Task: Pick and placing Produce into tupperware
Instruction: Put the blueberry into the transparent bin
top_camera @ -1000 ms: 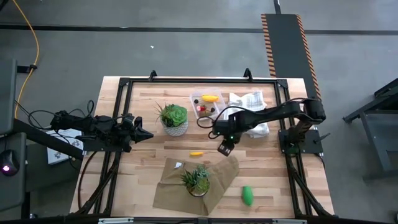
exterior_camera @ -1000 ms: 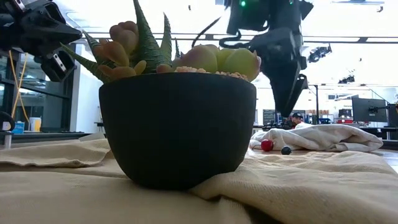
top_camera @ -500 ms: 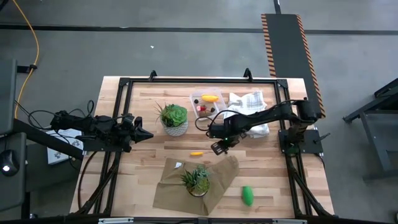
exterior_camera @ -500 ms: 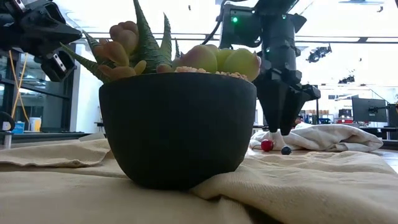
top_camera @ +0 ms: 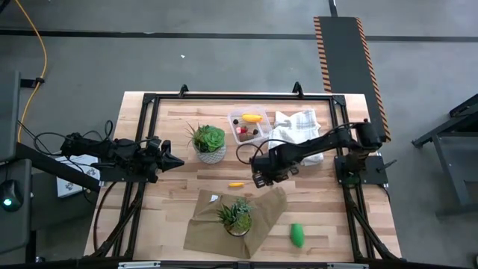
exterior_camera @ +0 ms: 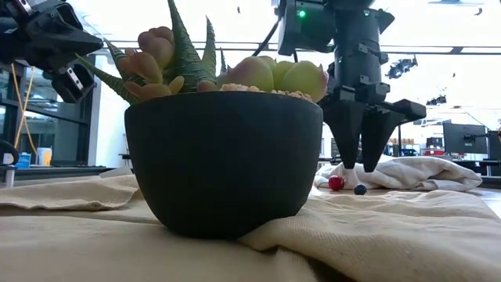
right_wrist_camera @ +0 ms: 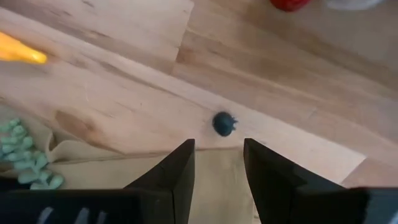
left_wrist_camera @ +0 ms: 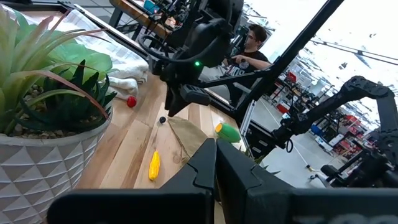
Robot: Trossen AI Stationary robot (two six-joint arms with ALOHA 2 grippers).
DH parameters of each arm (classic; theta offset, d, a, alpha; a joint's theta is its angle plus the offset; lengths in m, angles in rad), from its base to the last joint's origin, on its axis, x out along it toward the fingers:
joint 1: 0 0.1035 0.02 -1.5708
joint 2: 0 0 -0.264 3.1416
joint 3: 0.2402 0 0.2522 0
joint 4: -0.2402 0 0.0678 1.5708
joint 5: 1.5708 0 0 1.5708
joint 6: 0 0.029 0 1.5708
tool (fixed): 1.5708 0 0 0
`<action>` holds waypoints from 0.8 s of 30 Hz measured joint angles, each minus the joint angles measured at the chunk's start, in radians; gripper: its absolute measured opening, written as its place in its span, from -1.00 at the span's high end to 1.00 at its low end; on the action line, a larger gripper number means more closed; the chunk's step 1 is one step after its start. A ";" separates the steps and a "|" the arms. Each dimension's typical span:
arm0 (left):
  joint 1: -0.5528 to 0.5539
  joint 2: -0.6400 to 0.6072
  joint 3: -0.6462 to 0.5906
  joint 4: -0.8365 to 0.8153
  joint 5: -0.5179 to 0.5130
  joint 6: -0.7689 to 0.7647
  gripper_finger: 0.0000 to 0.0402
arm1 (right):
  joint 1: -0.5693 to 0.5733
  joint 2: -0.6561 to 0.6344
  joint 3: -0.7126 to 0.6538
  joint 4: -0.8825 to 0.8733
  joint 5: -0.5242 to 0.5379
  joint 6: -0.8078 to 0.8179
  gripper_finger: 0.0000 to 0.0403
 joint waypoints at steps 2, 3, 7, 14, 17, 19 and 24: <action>0.000 0.000 0.000 0.000 0.000 0.000 1.00 | 0.014 0.000 0.000 0.003 0.046 0.008 0.36; 0.000 0.000 0.000 0.000 0.000 0.000 1.00 | 0.024 0.000 0.000 0.007 0.083 0.012 0.36; 0.000 0.000 0.000 0.000 0.000 0.000 1.00 | 0.062 0.000 0.000 0.008 0.178 0.043 0.36; 0.000 0.000 0.000 0.000 0.000 0.000 1.00 | 0.144 0.000 0.000 -0.003 0.351 0.110 0.36; 0.000 0.000 0.000 0.000 0.000 0.000 1.00 | 0.175 -0.008 0.000 -0.007 0.418 0.110 0.36; 0.000 0.000 0.000 0.000 0.000 0.000 1.00 | 0.197 -0.026 0.000 -0.028 0.465 0.089 0.36; 0.000 0.000 0.000 0.000 0.000 0.000 1.00 | 0.273 -0.132 -0.058 -0.084 0.546 0.059 0.36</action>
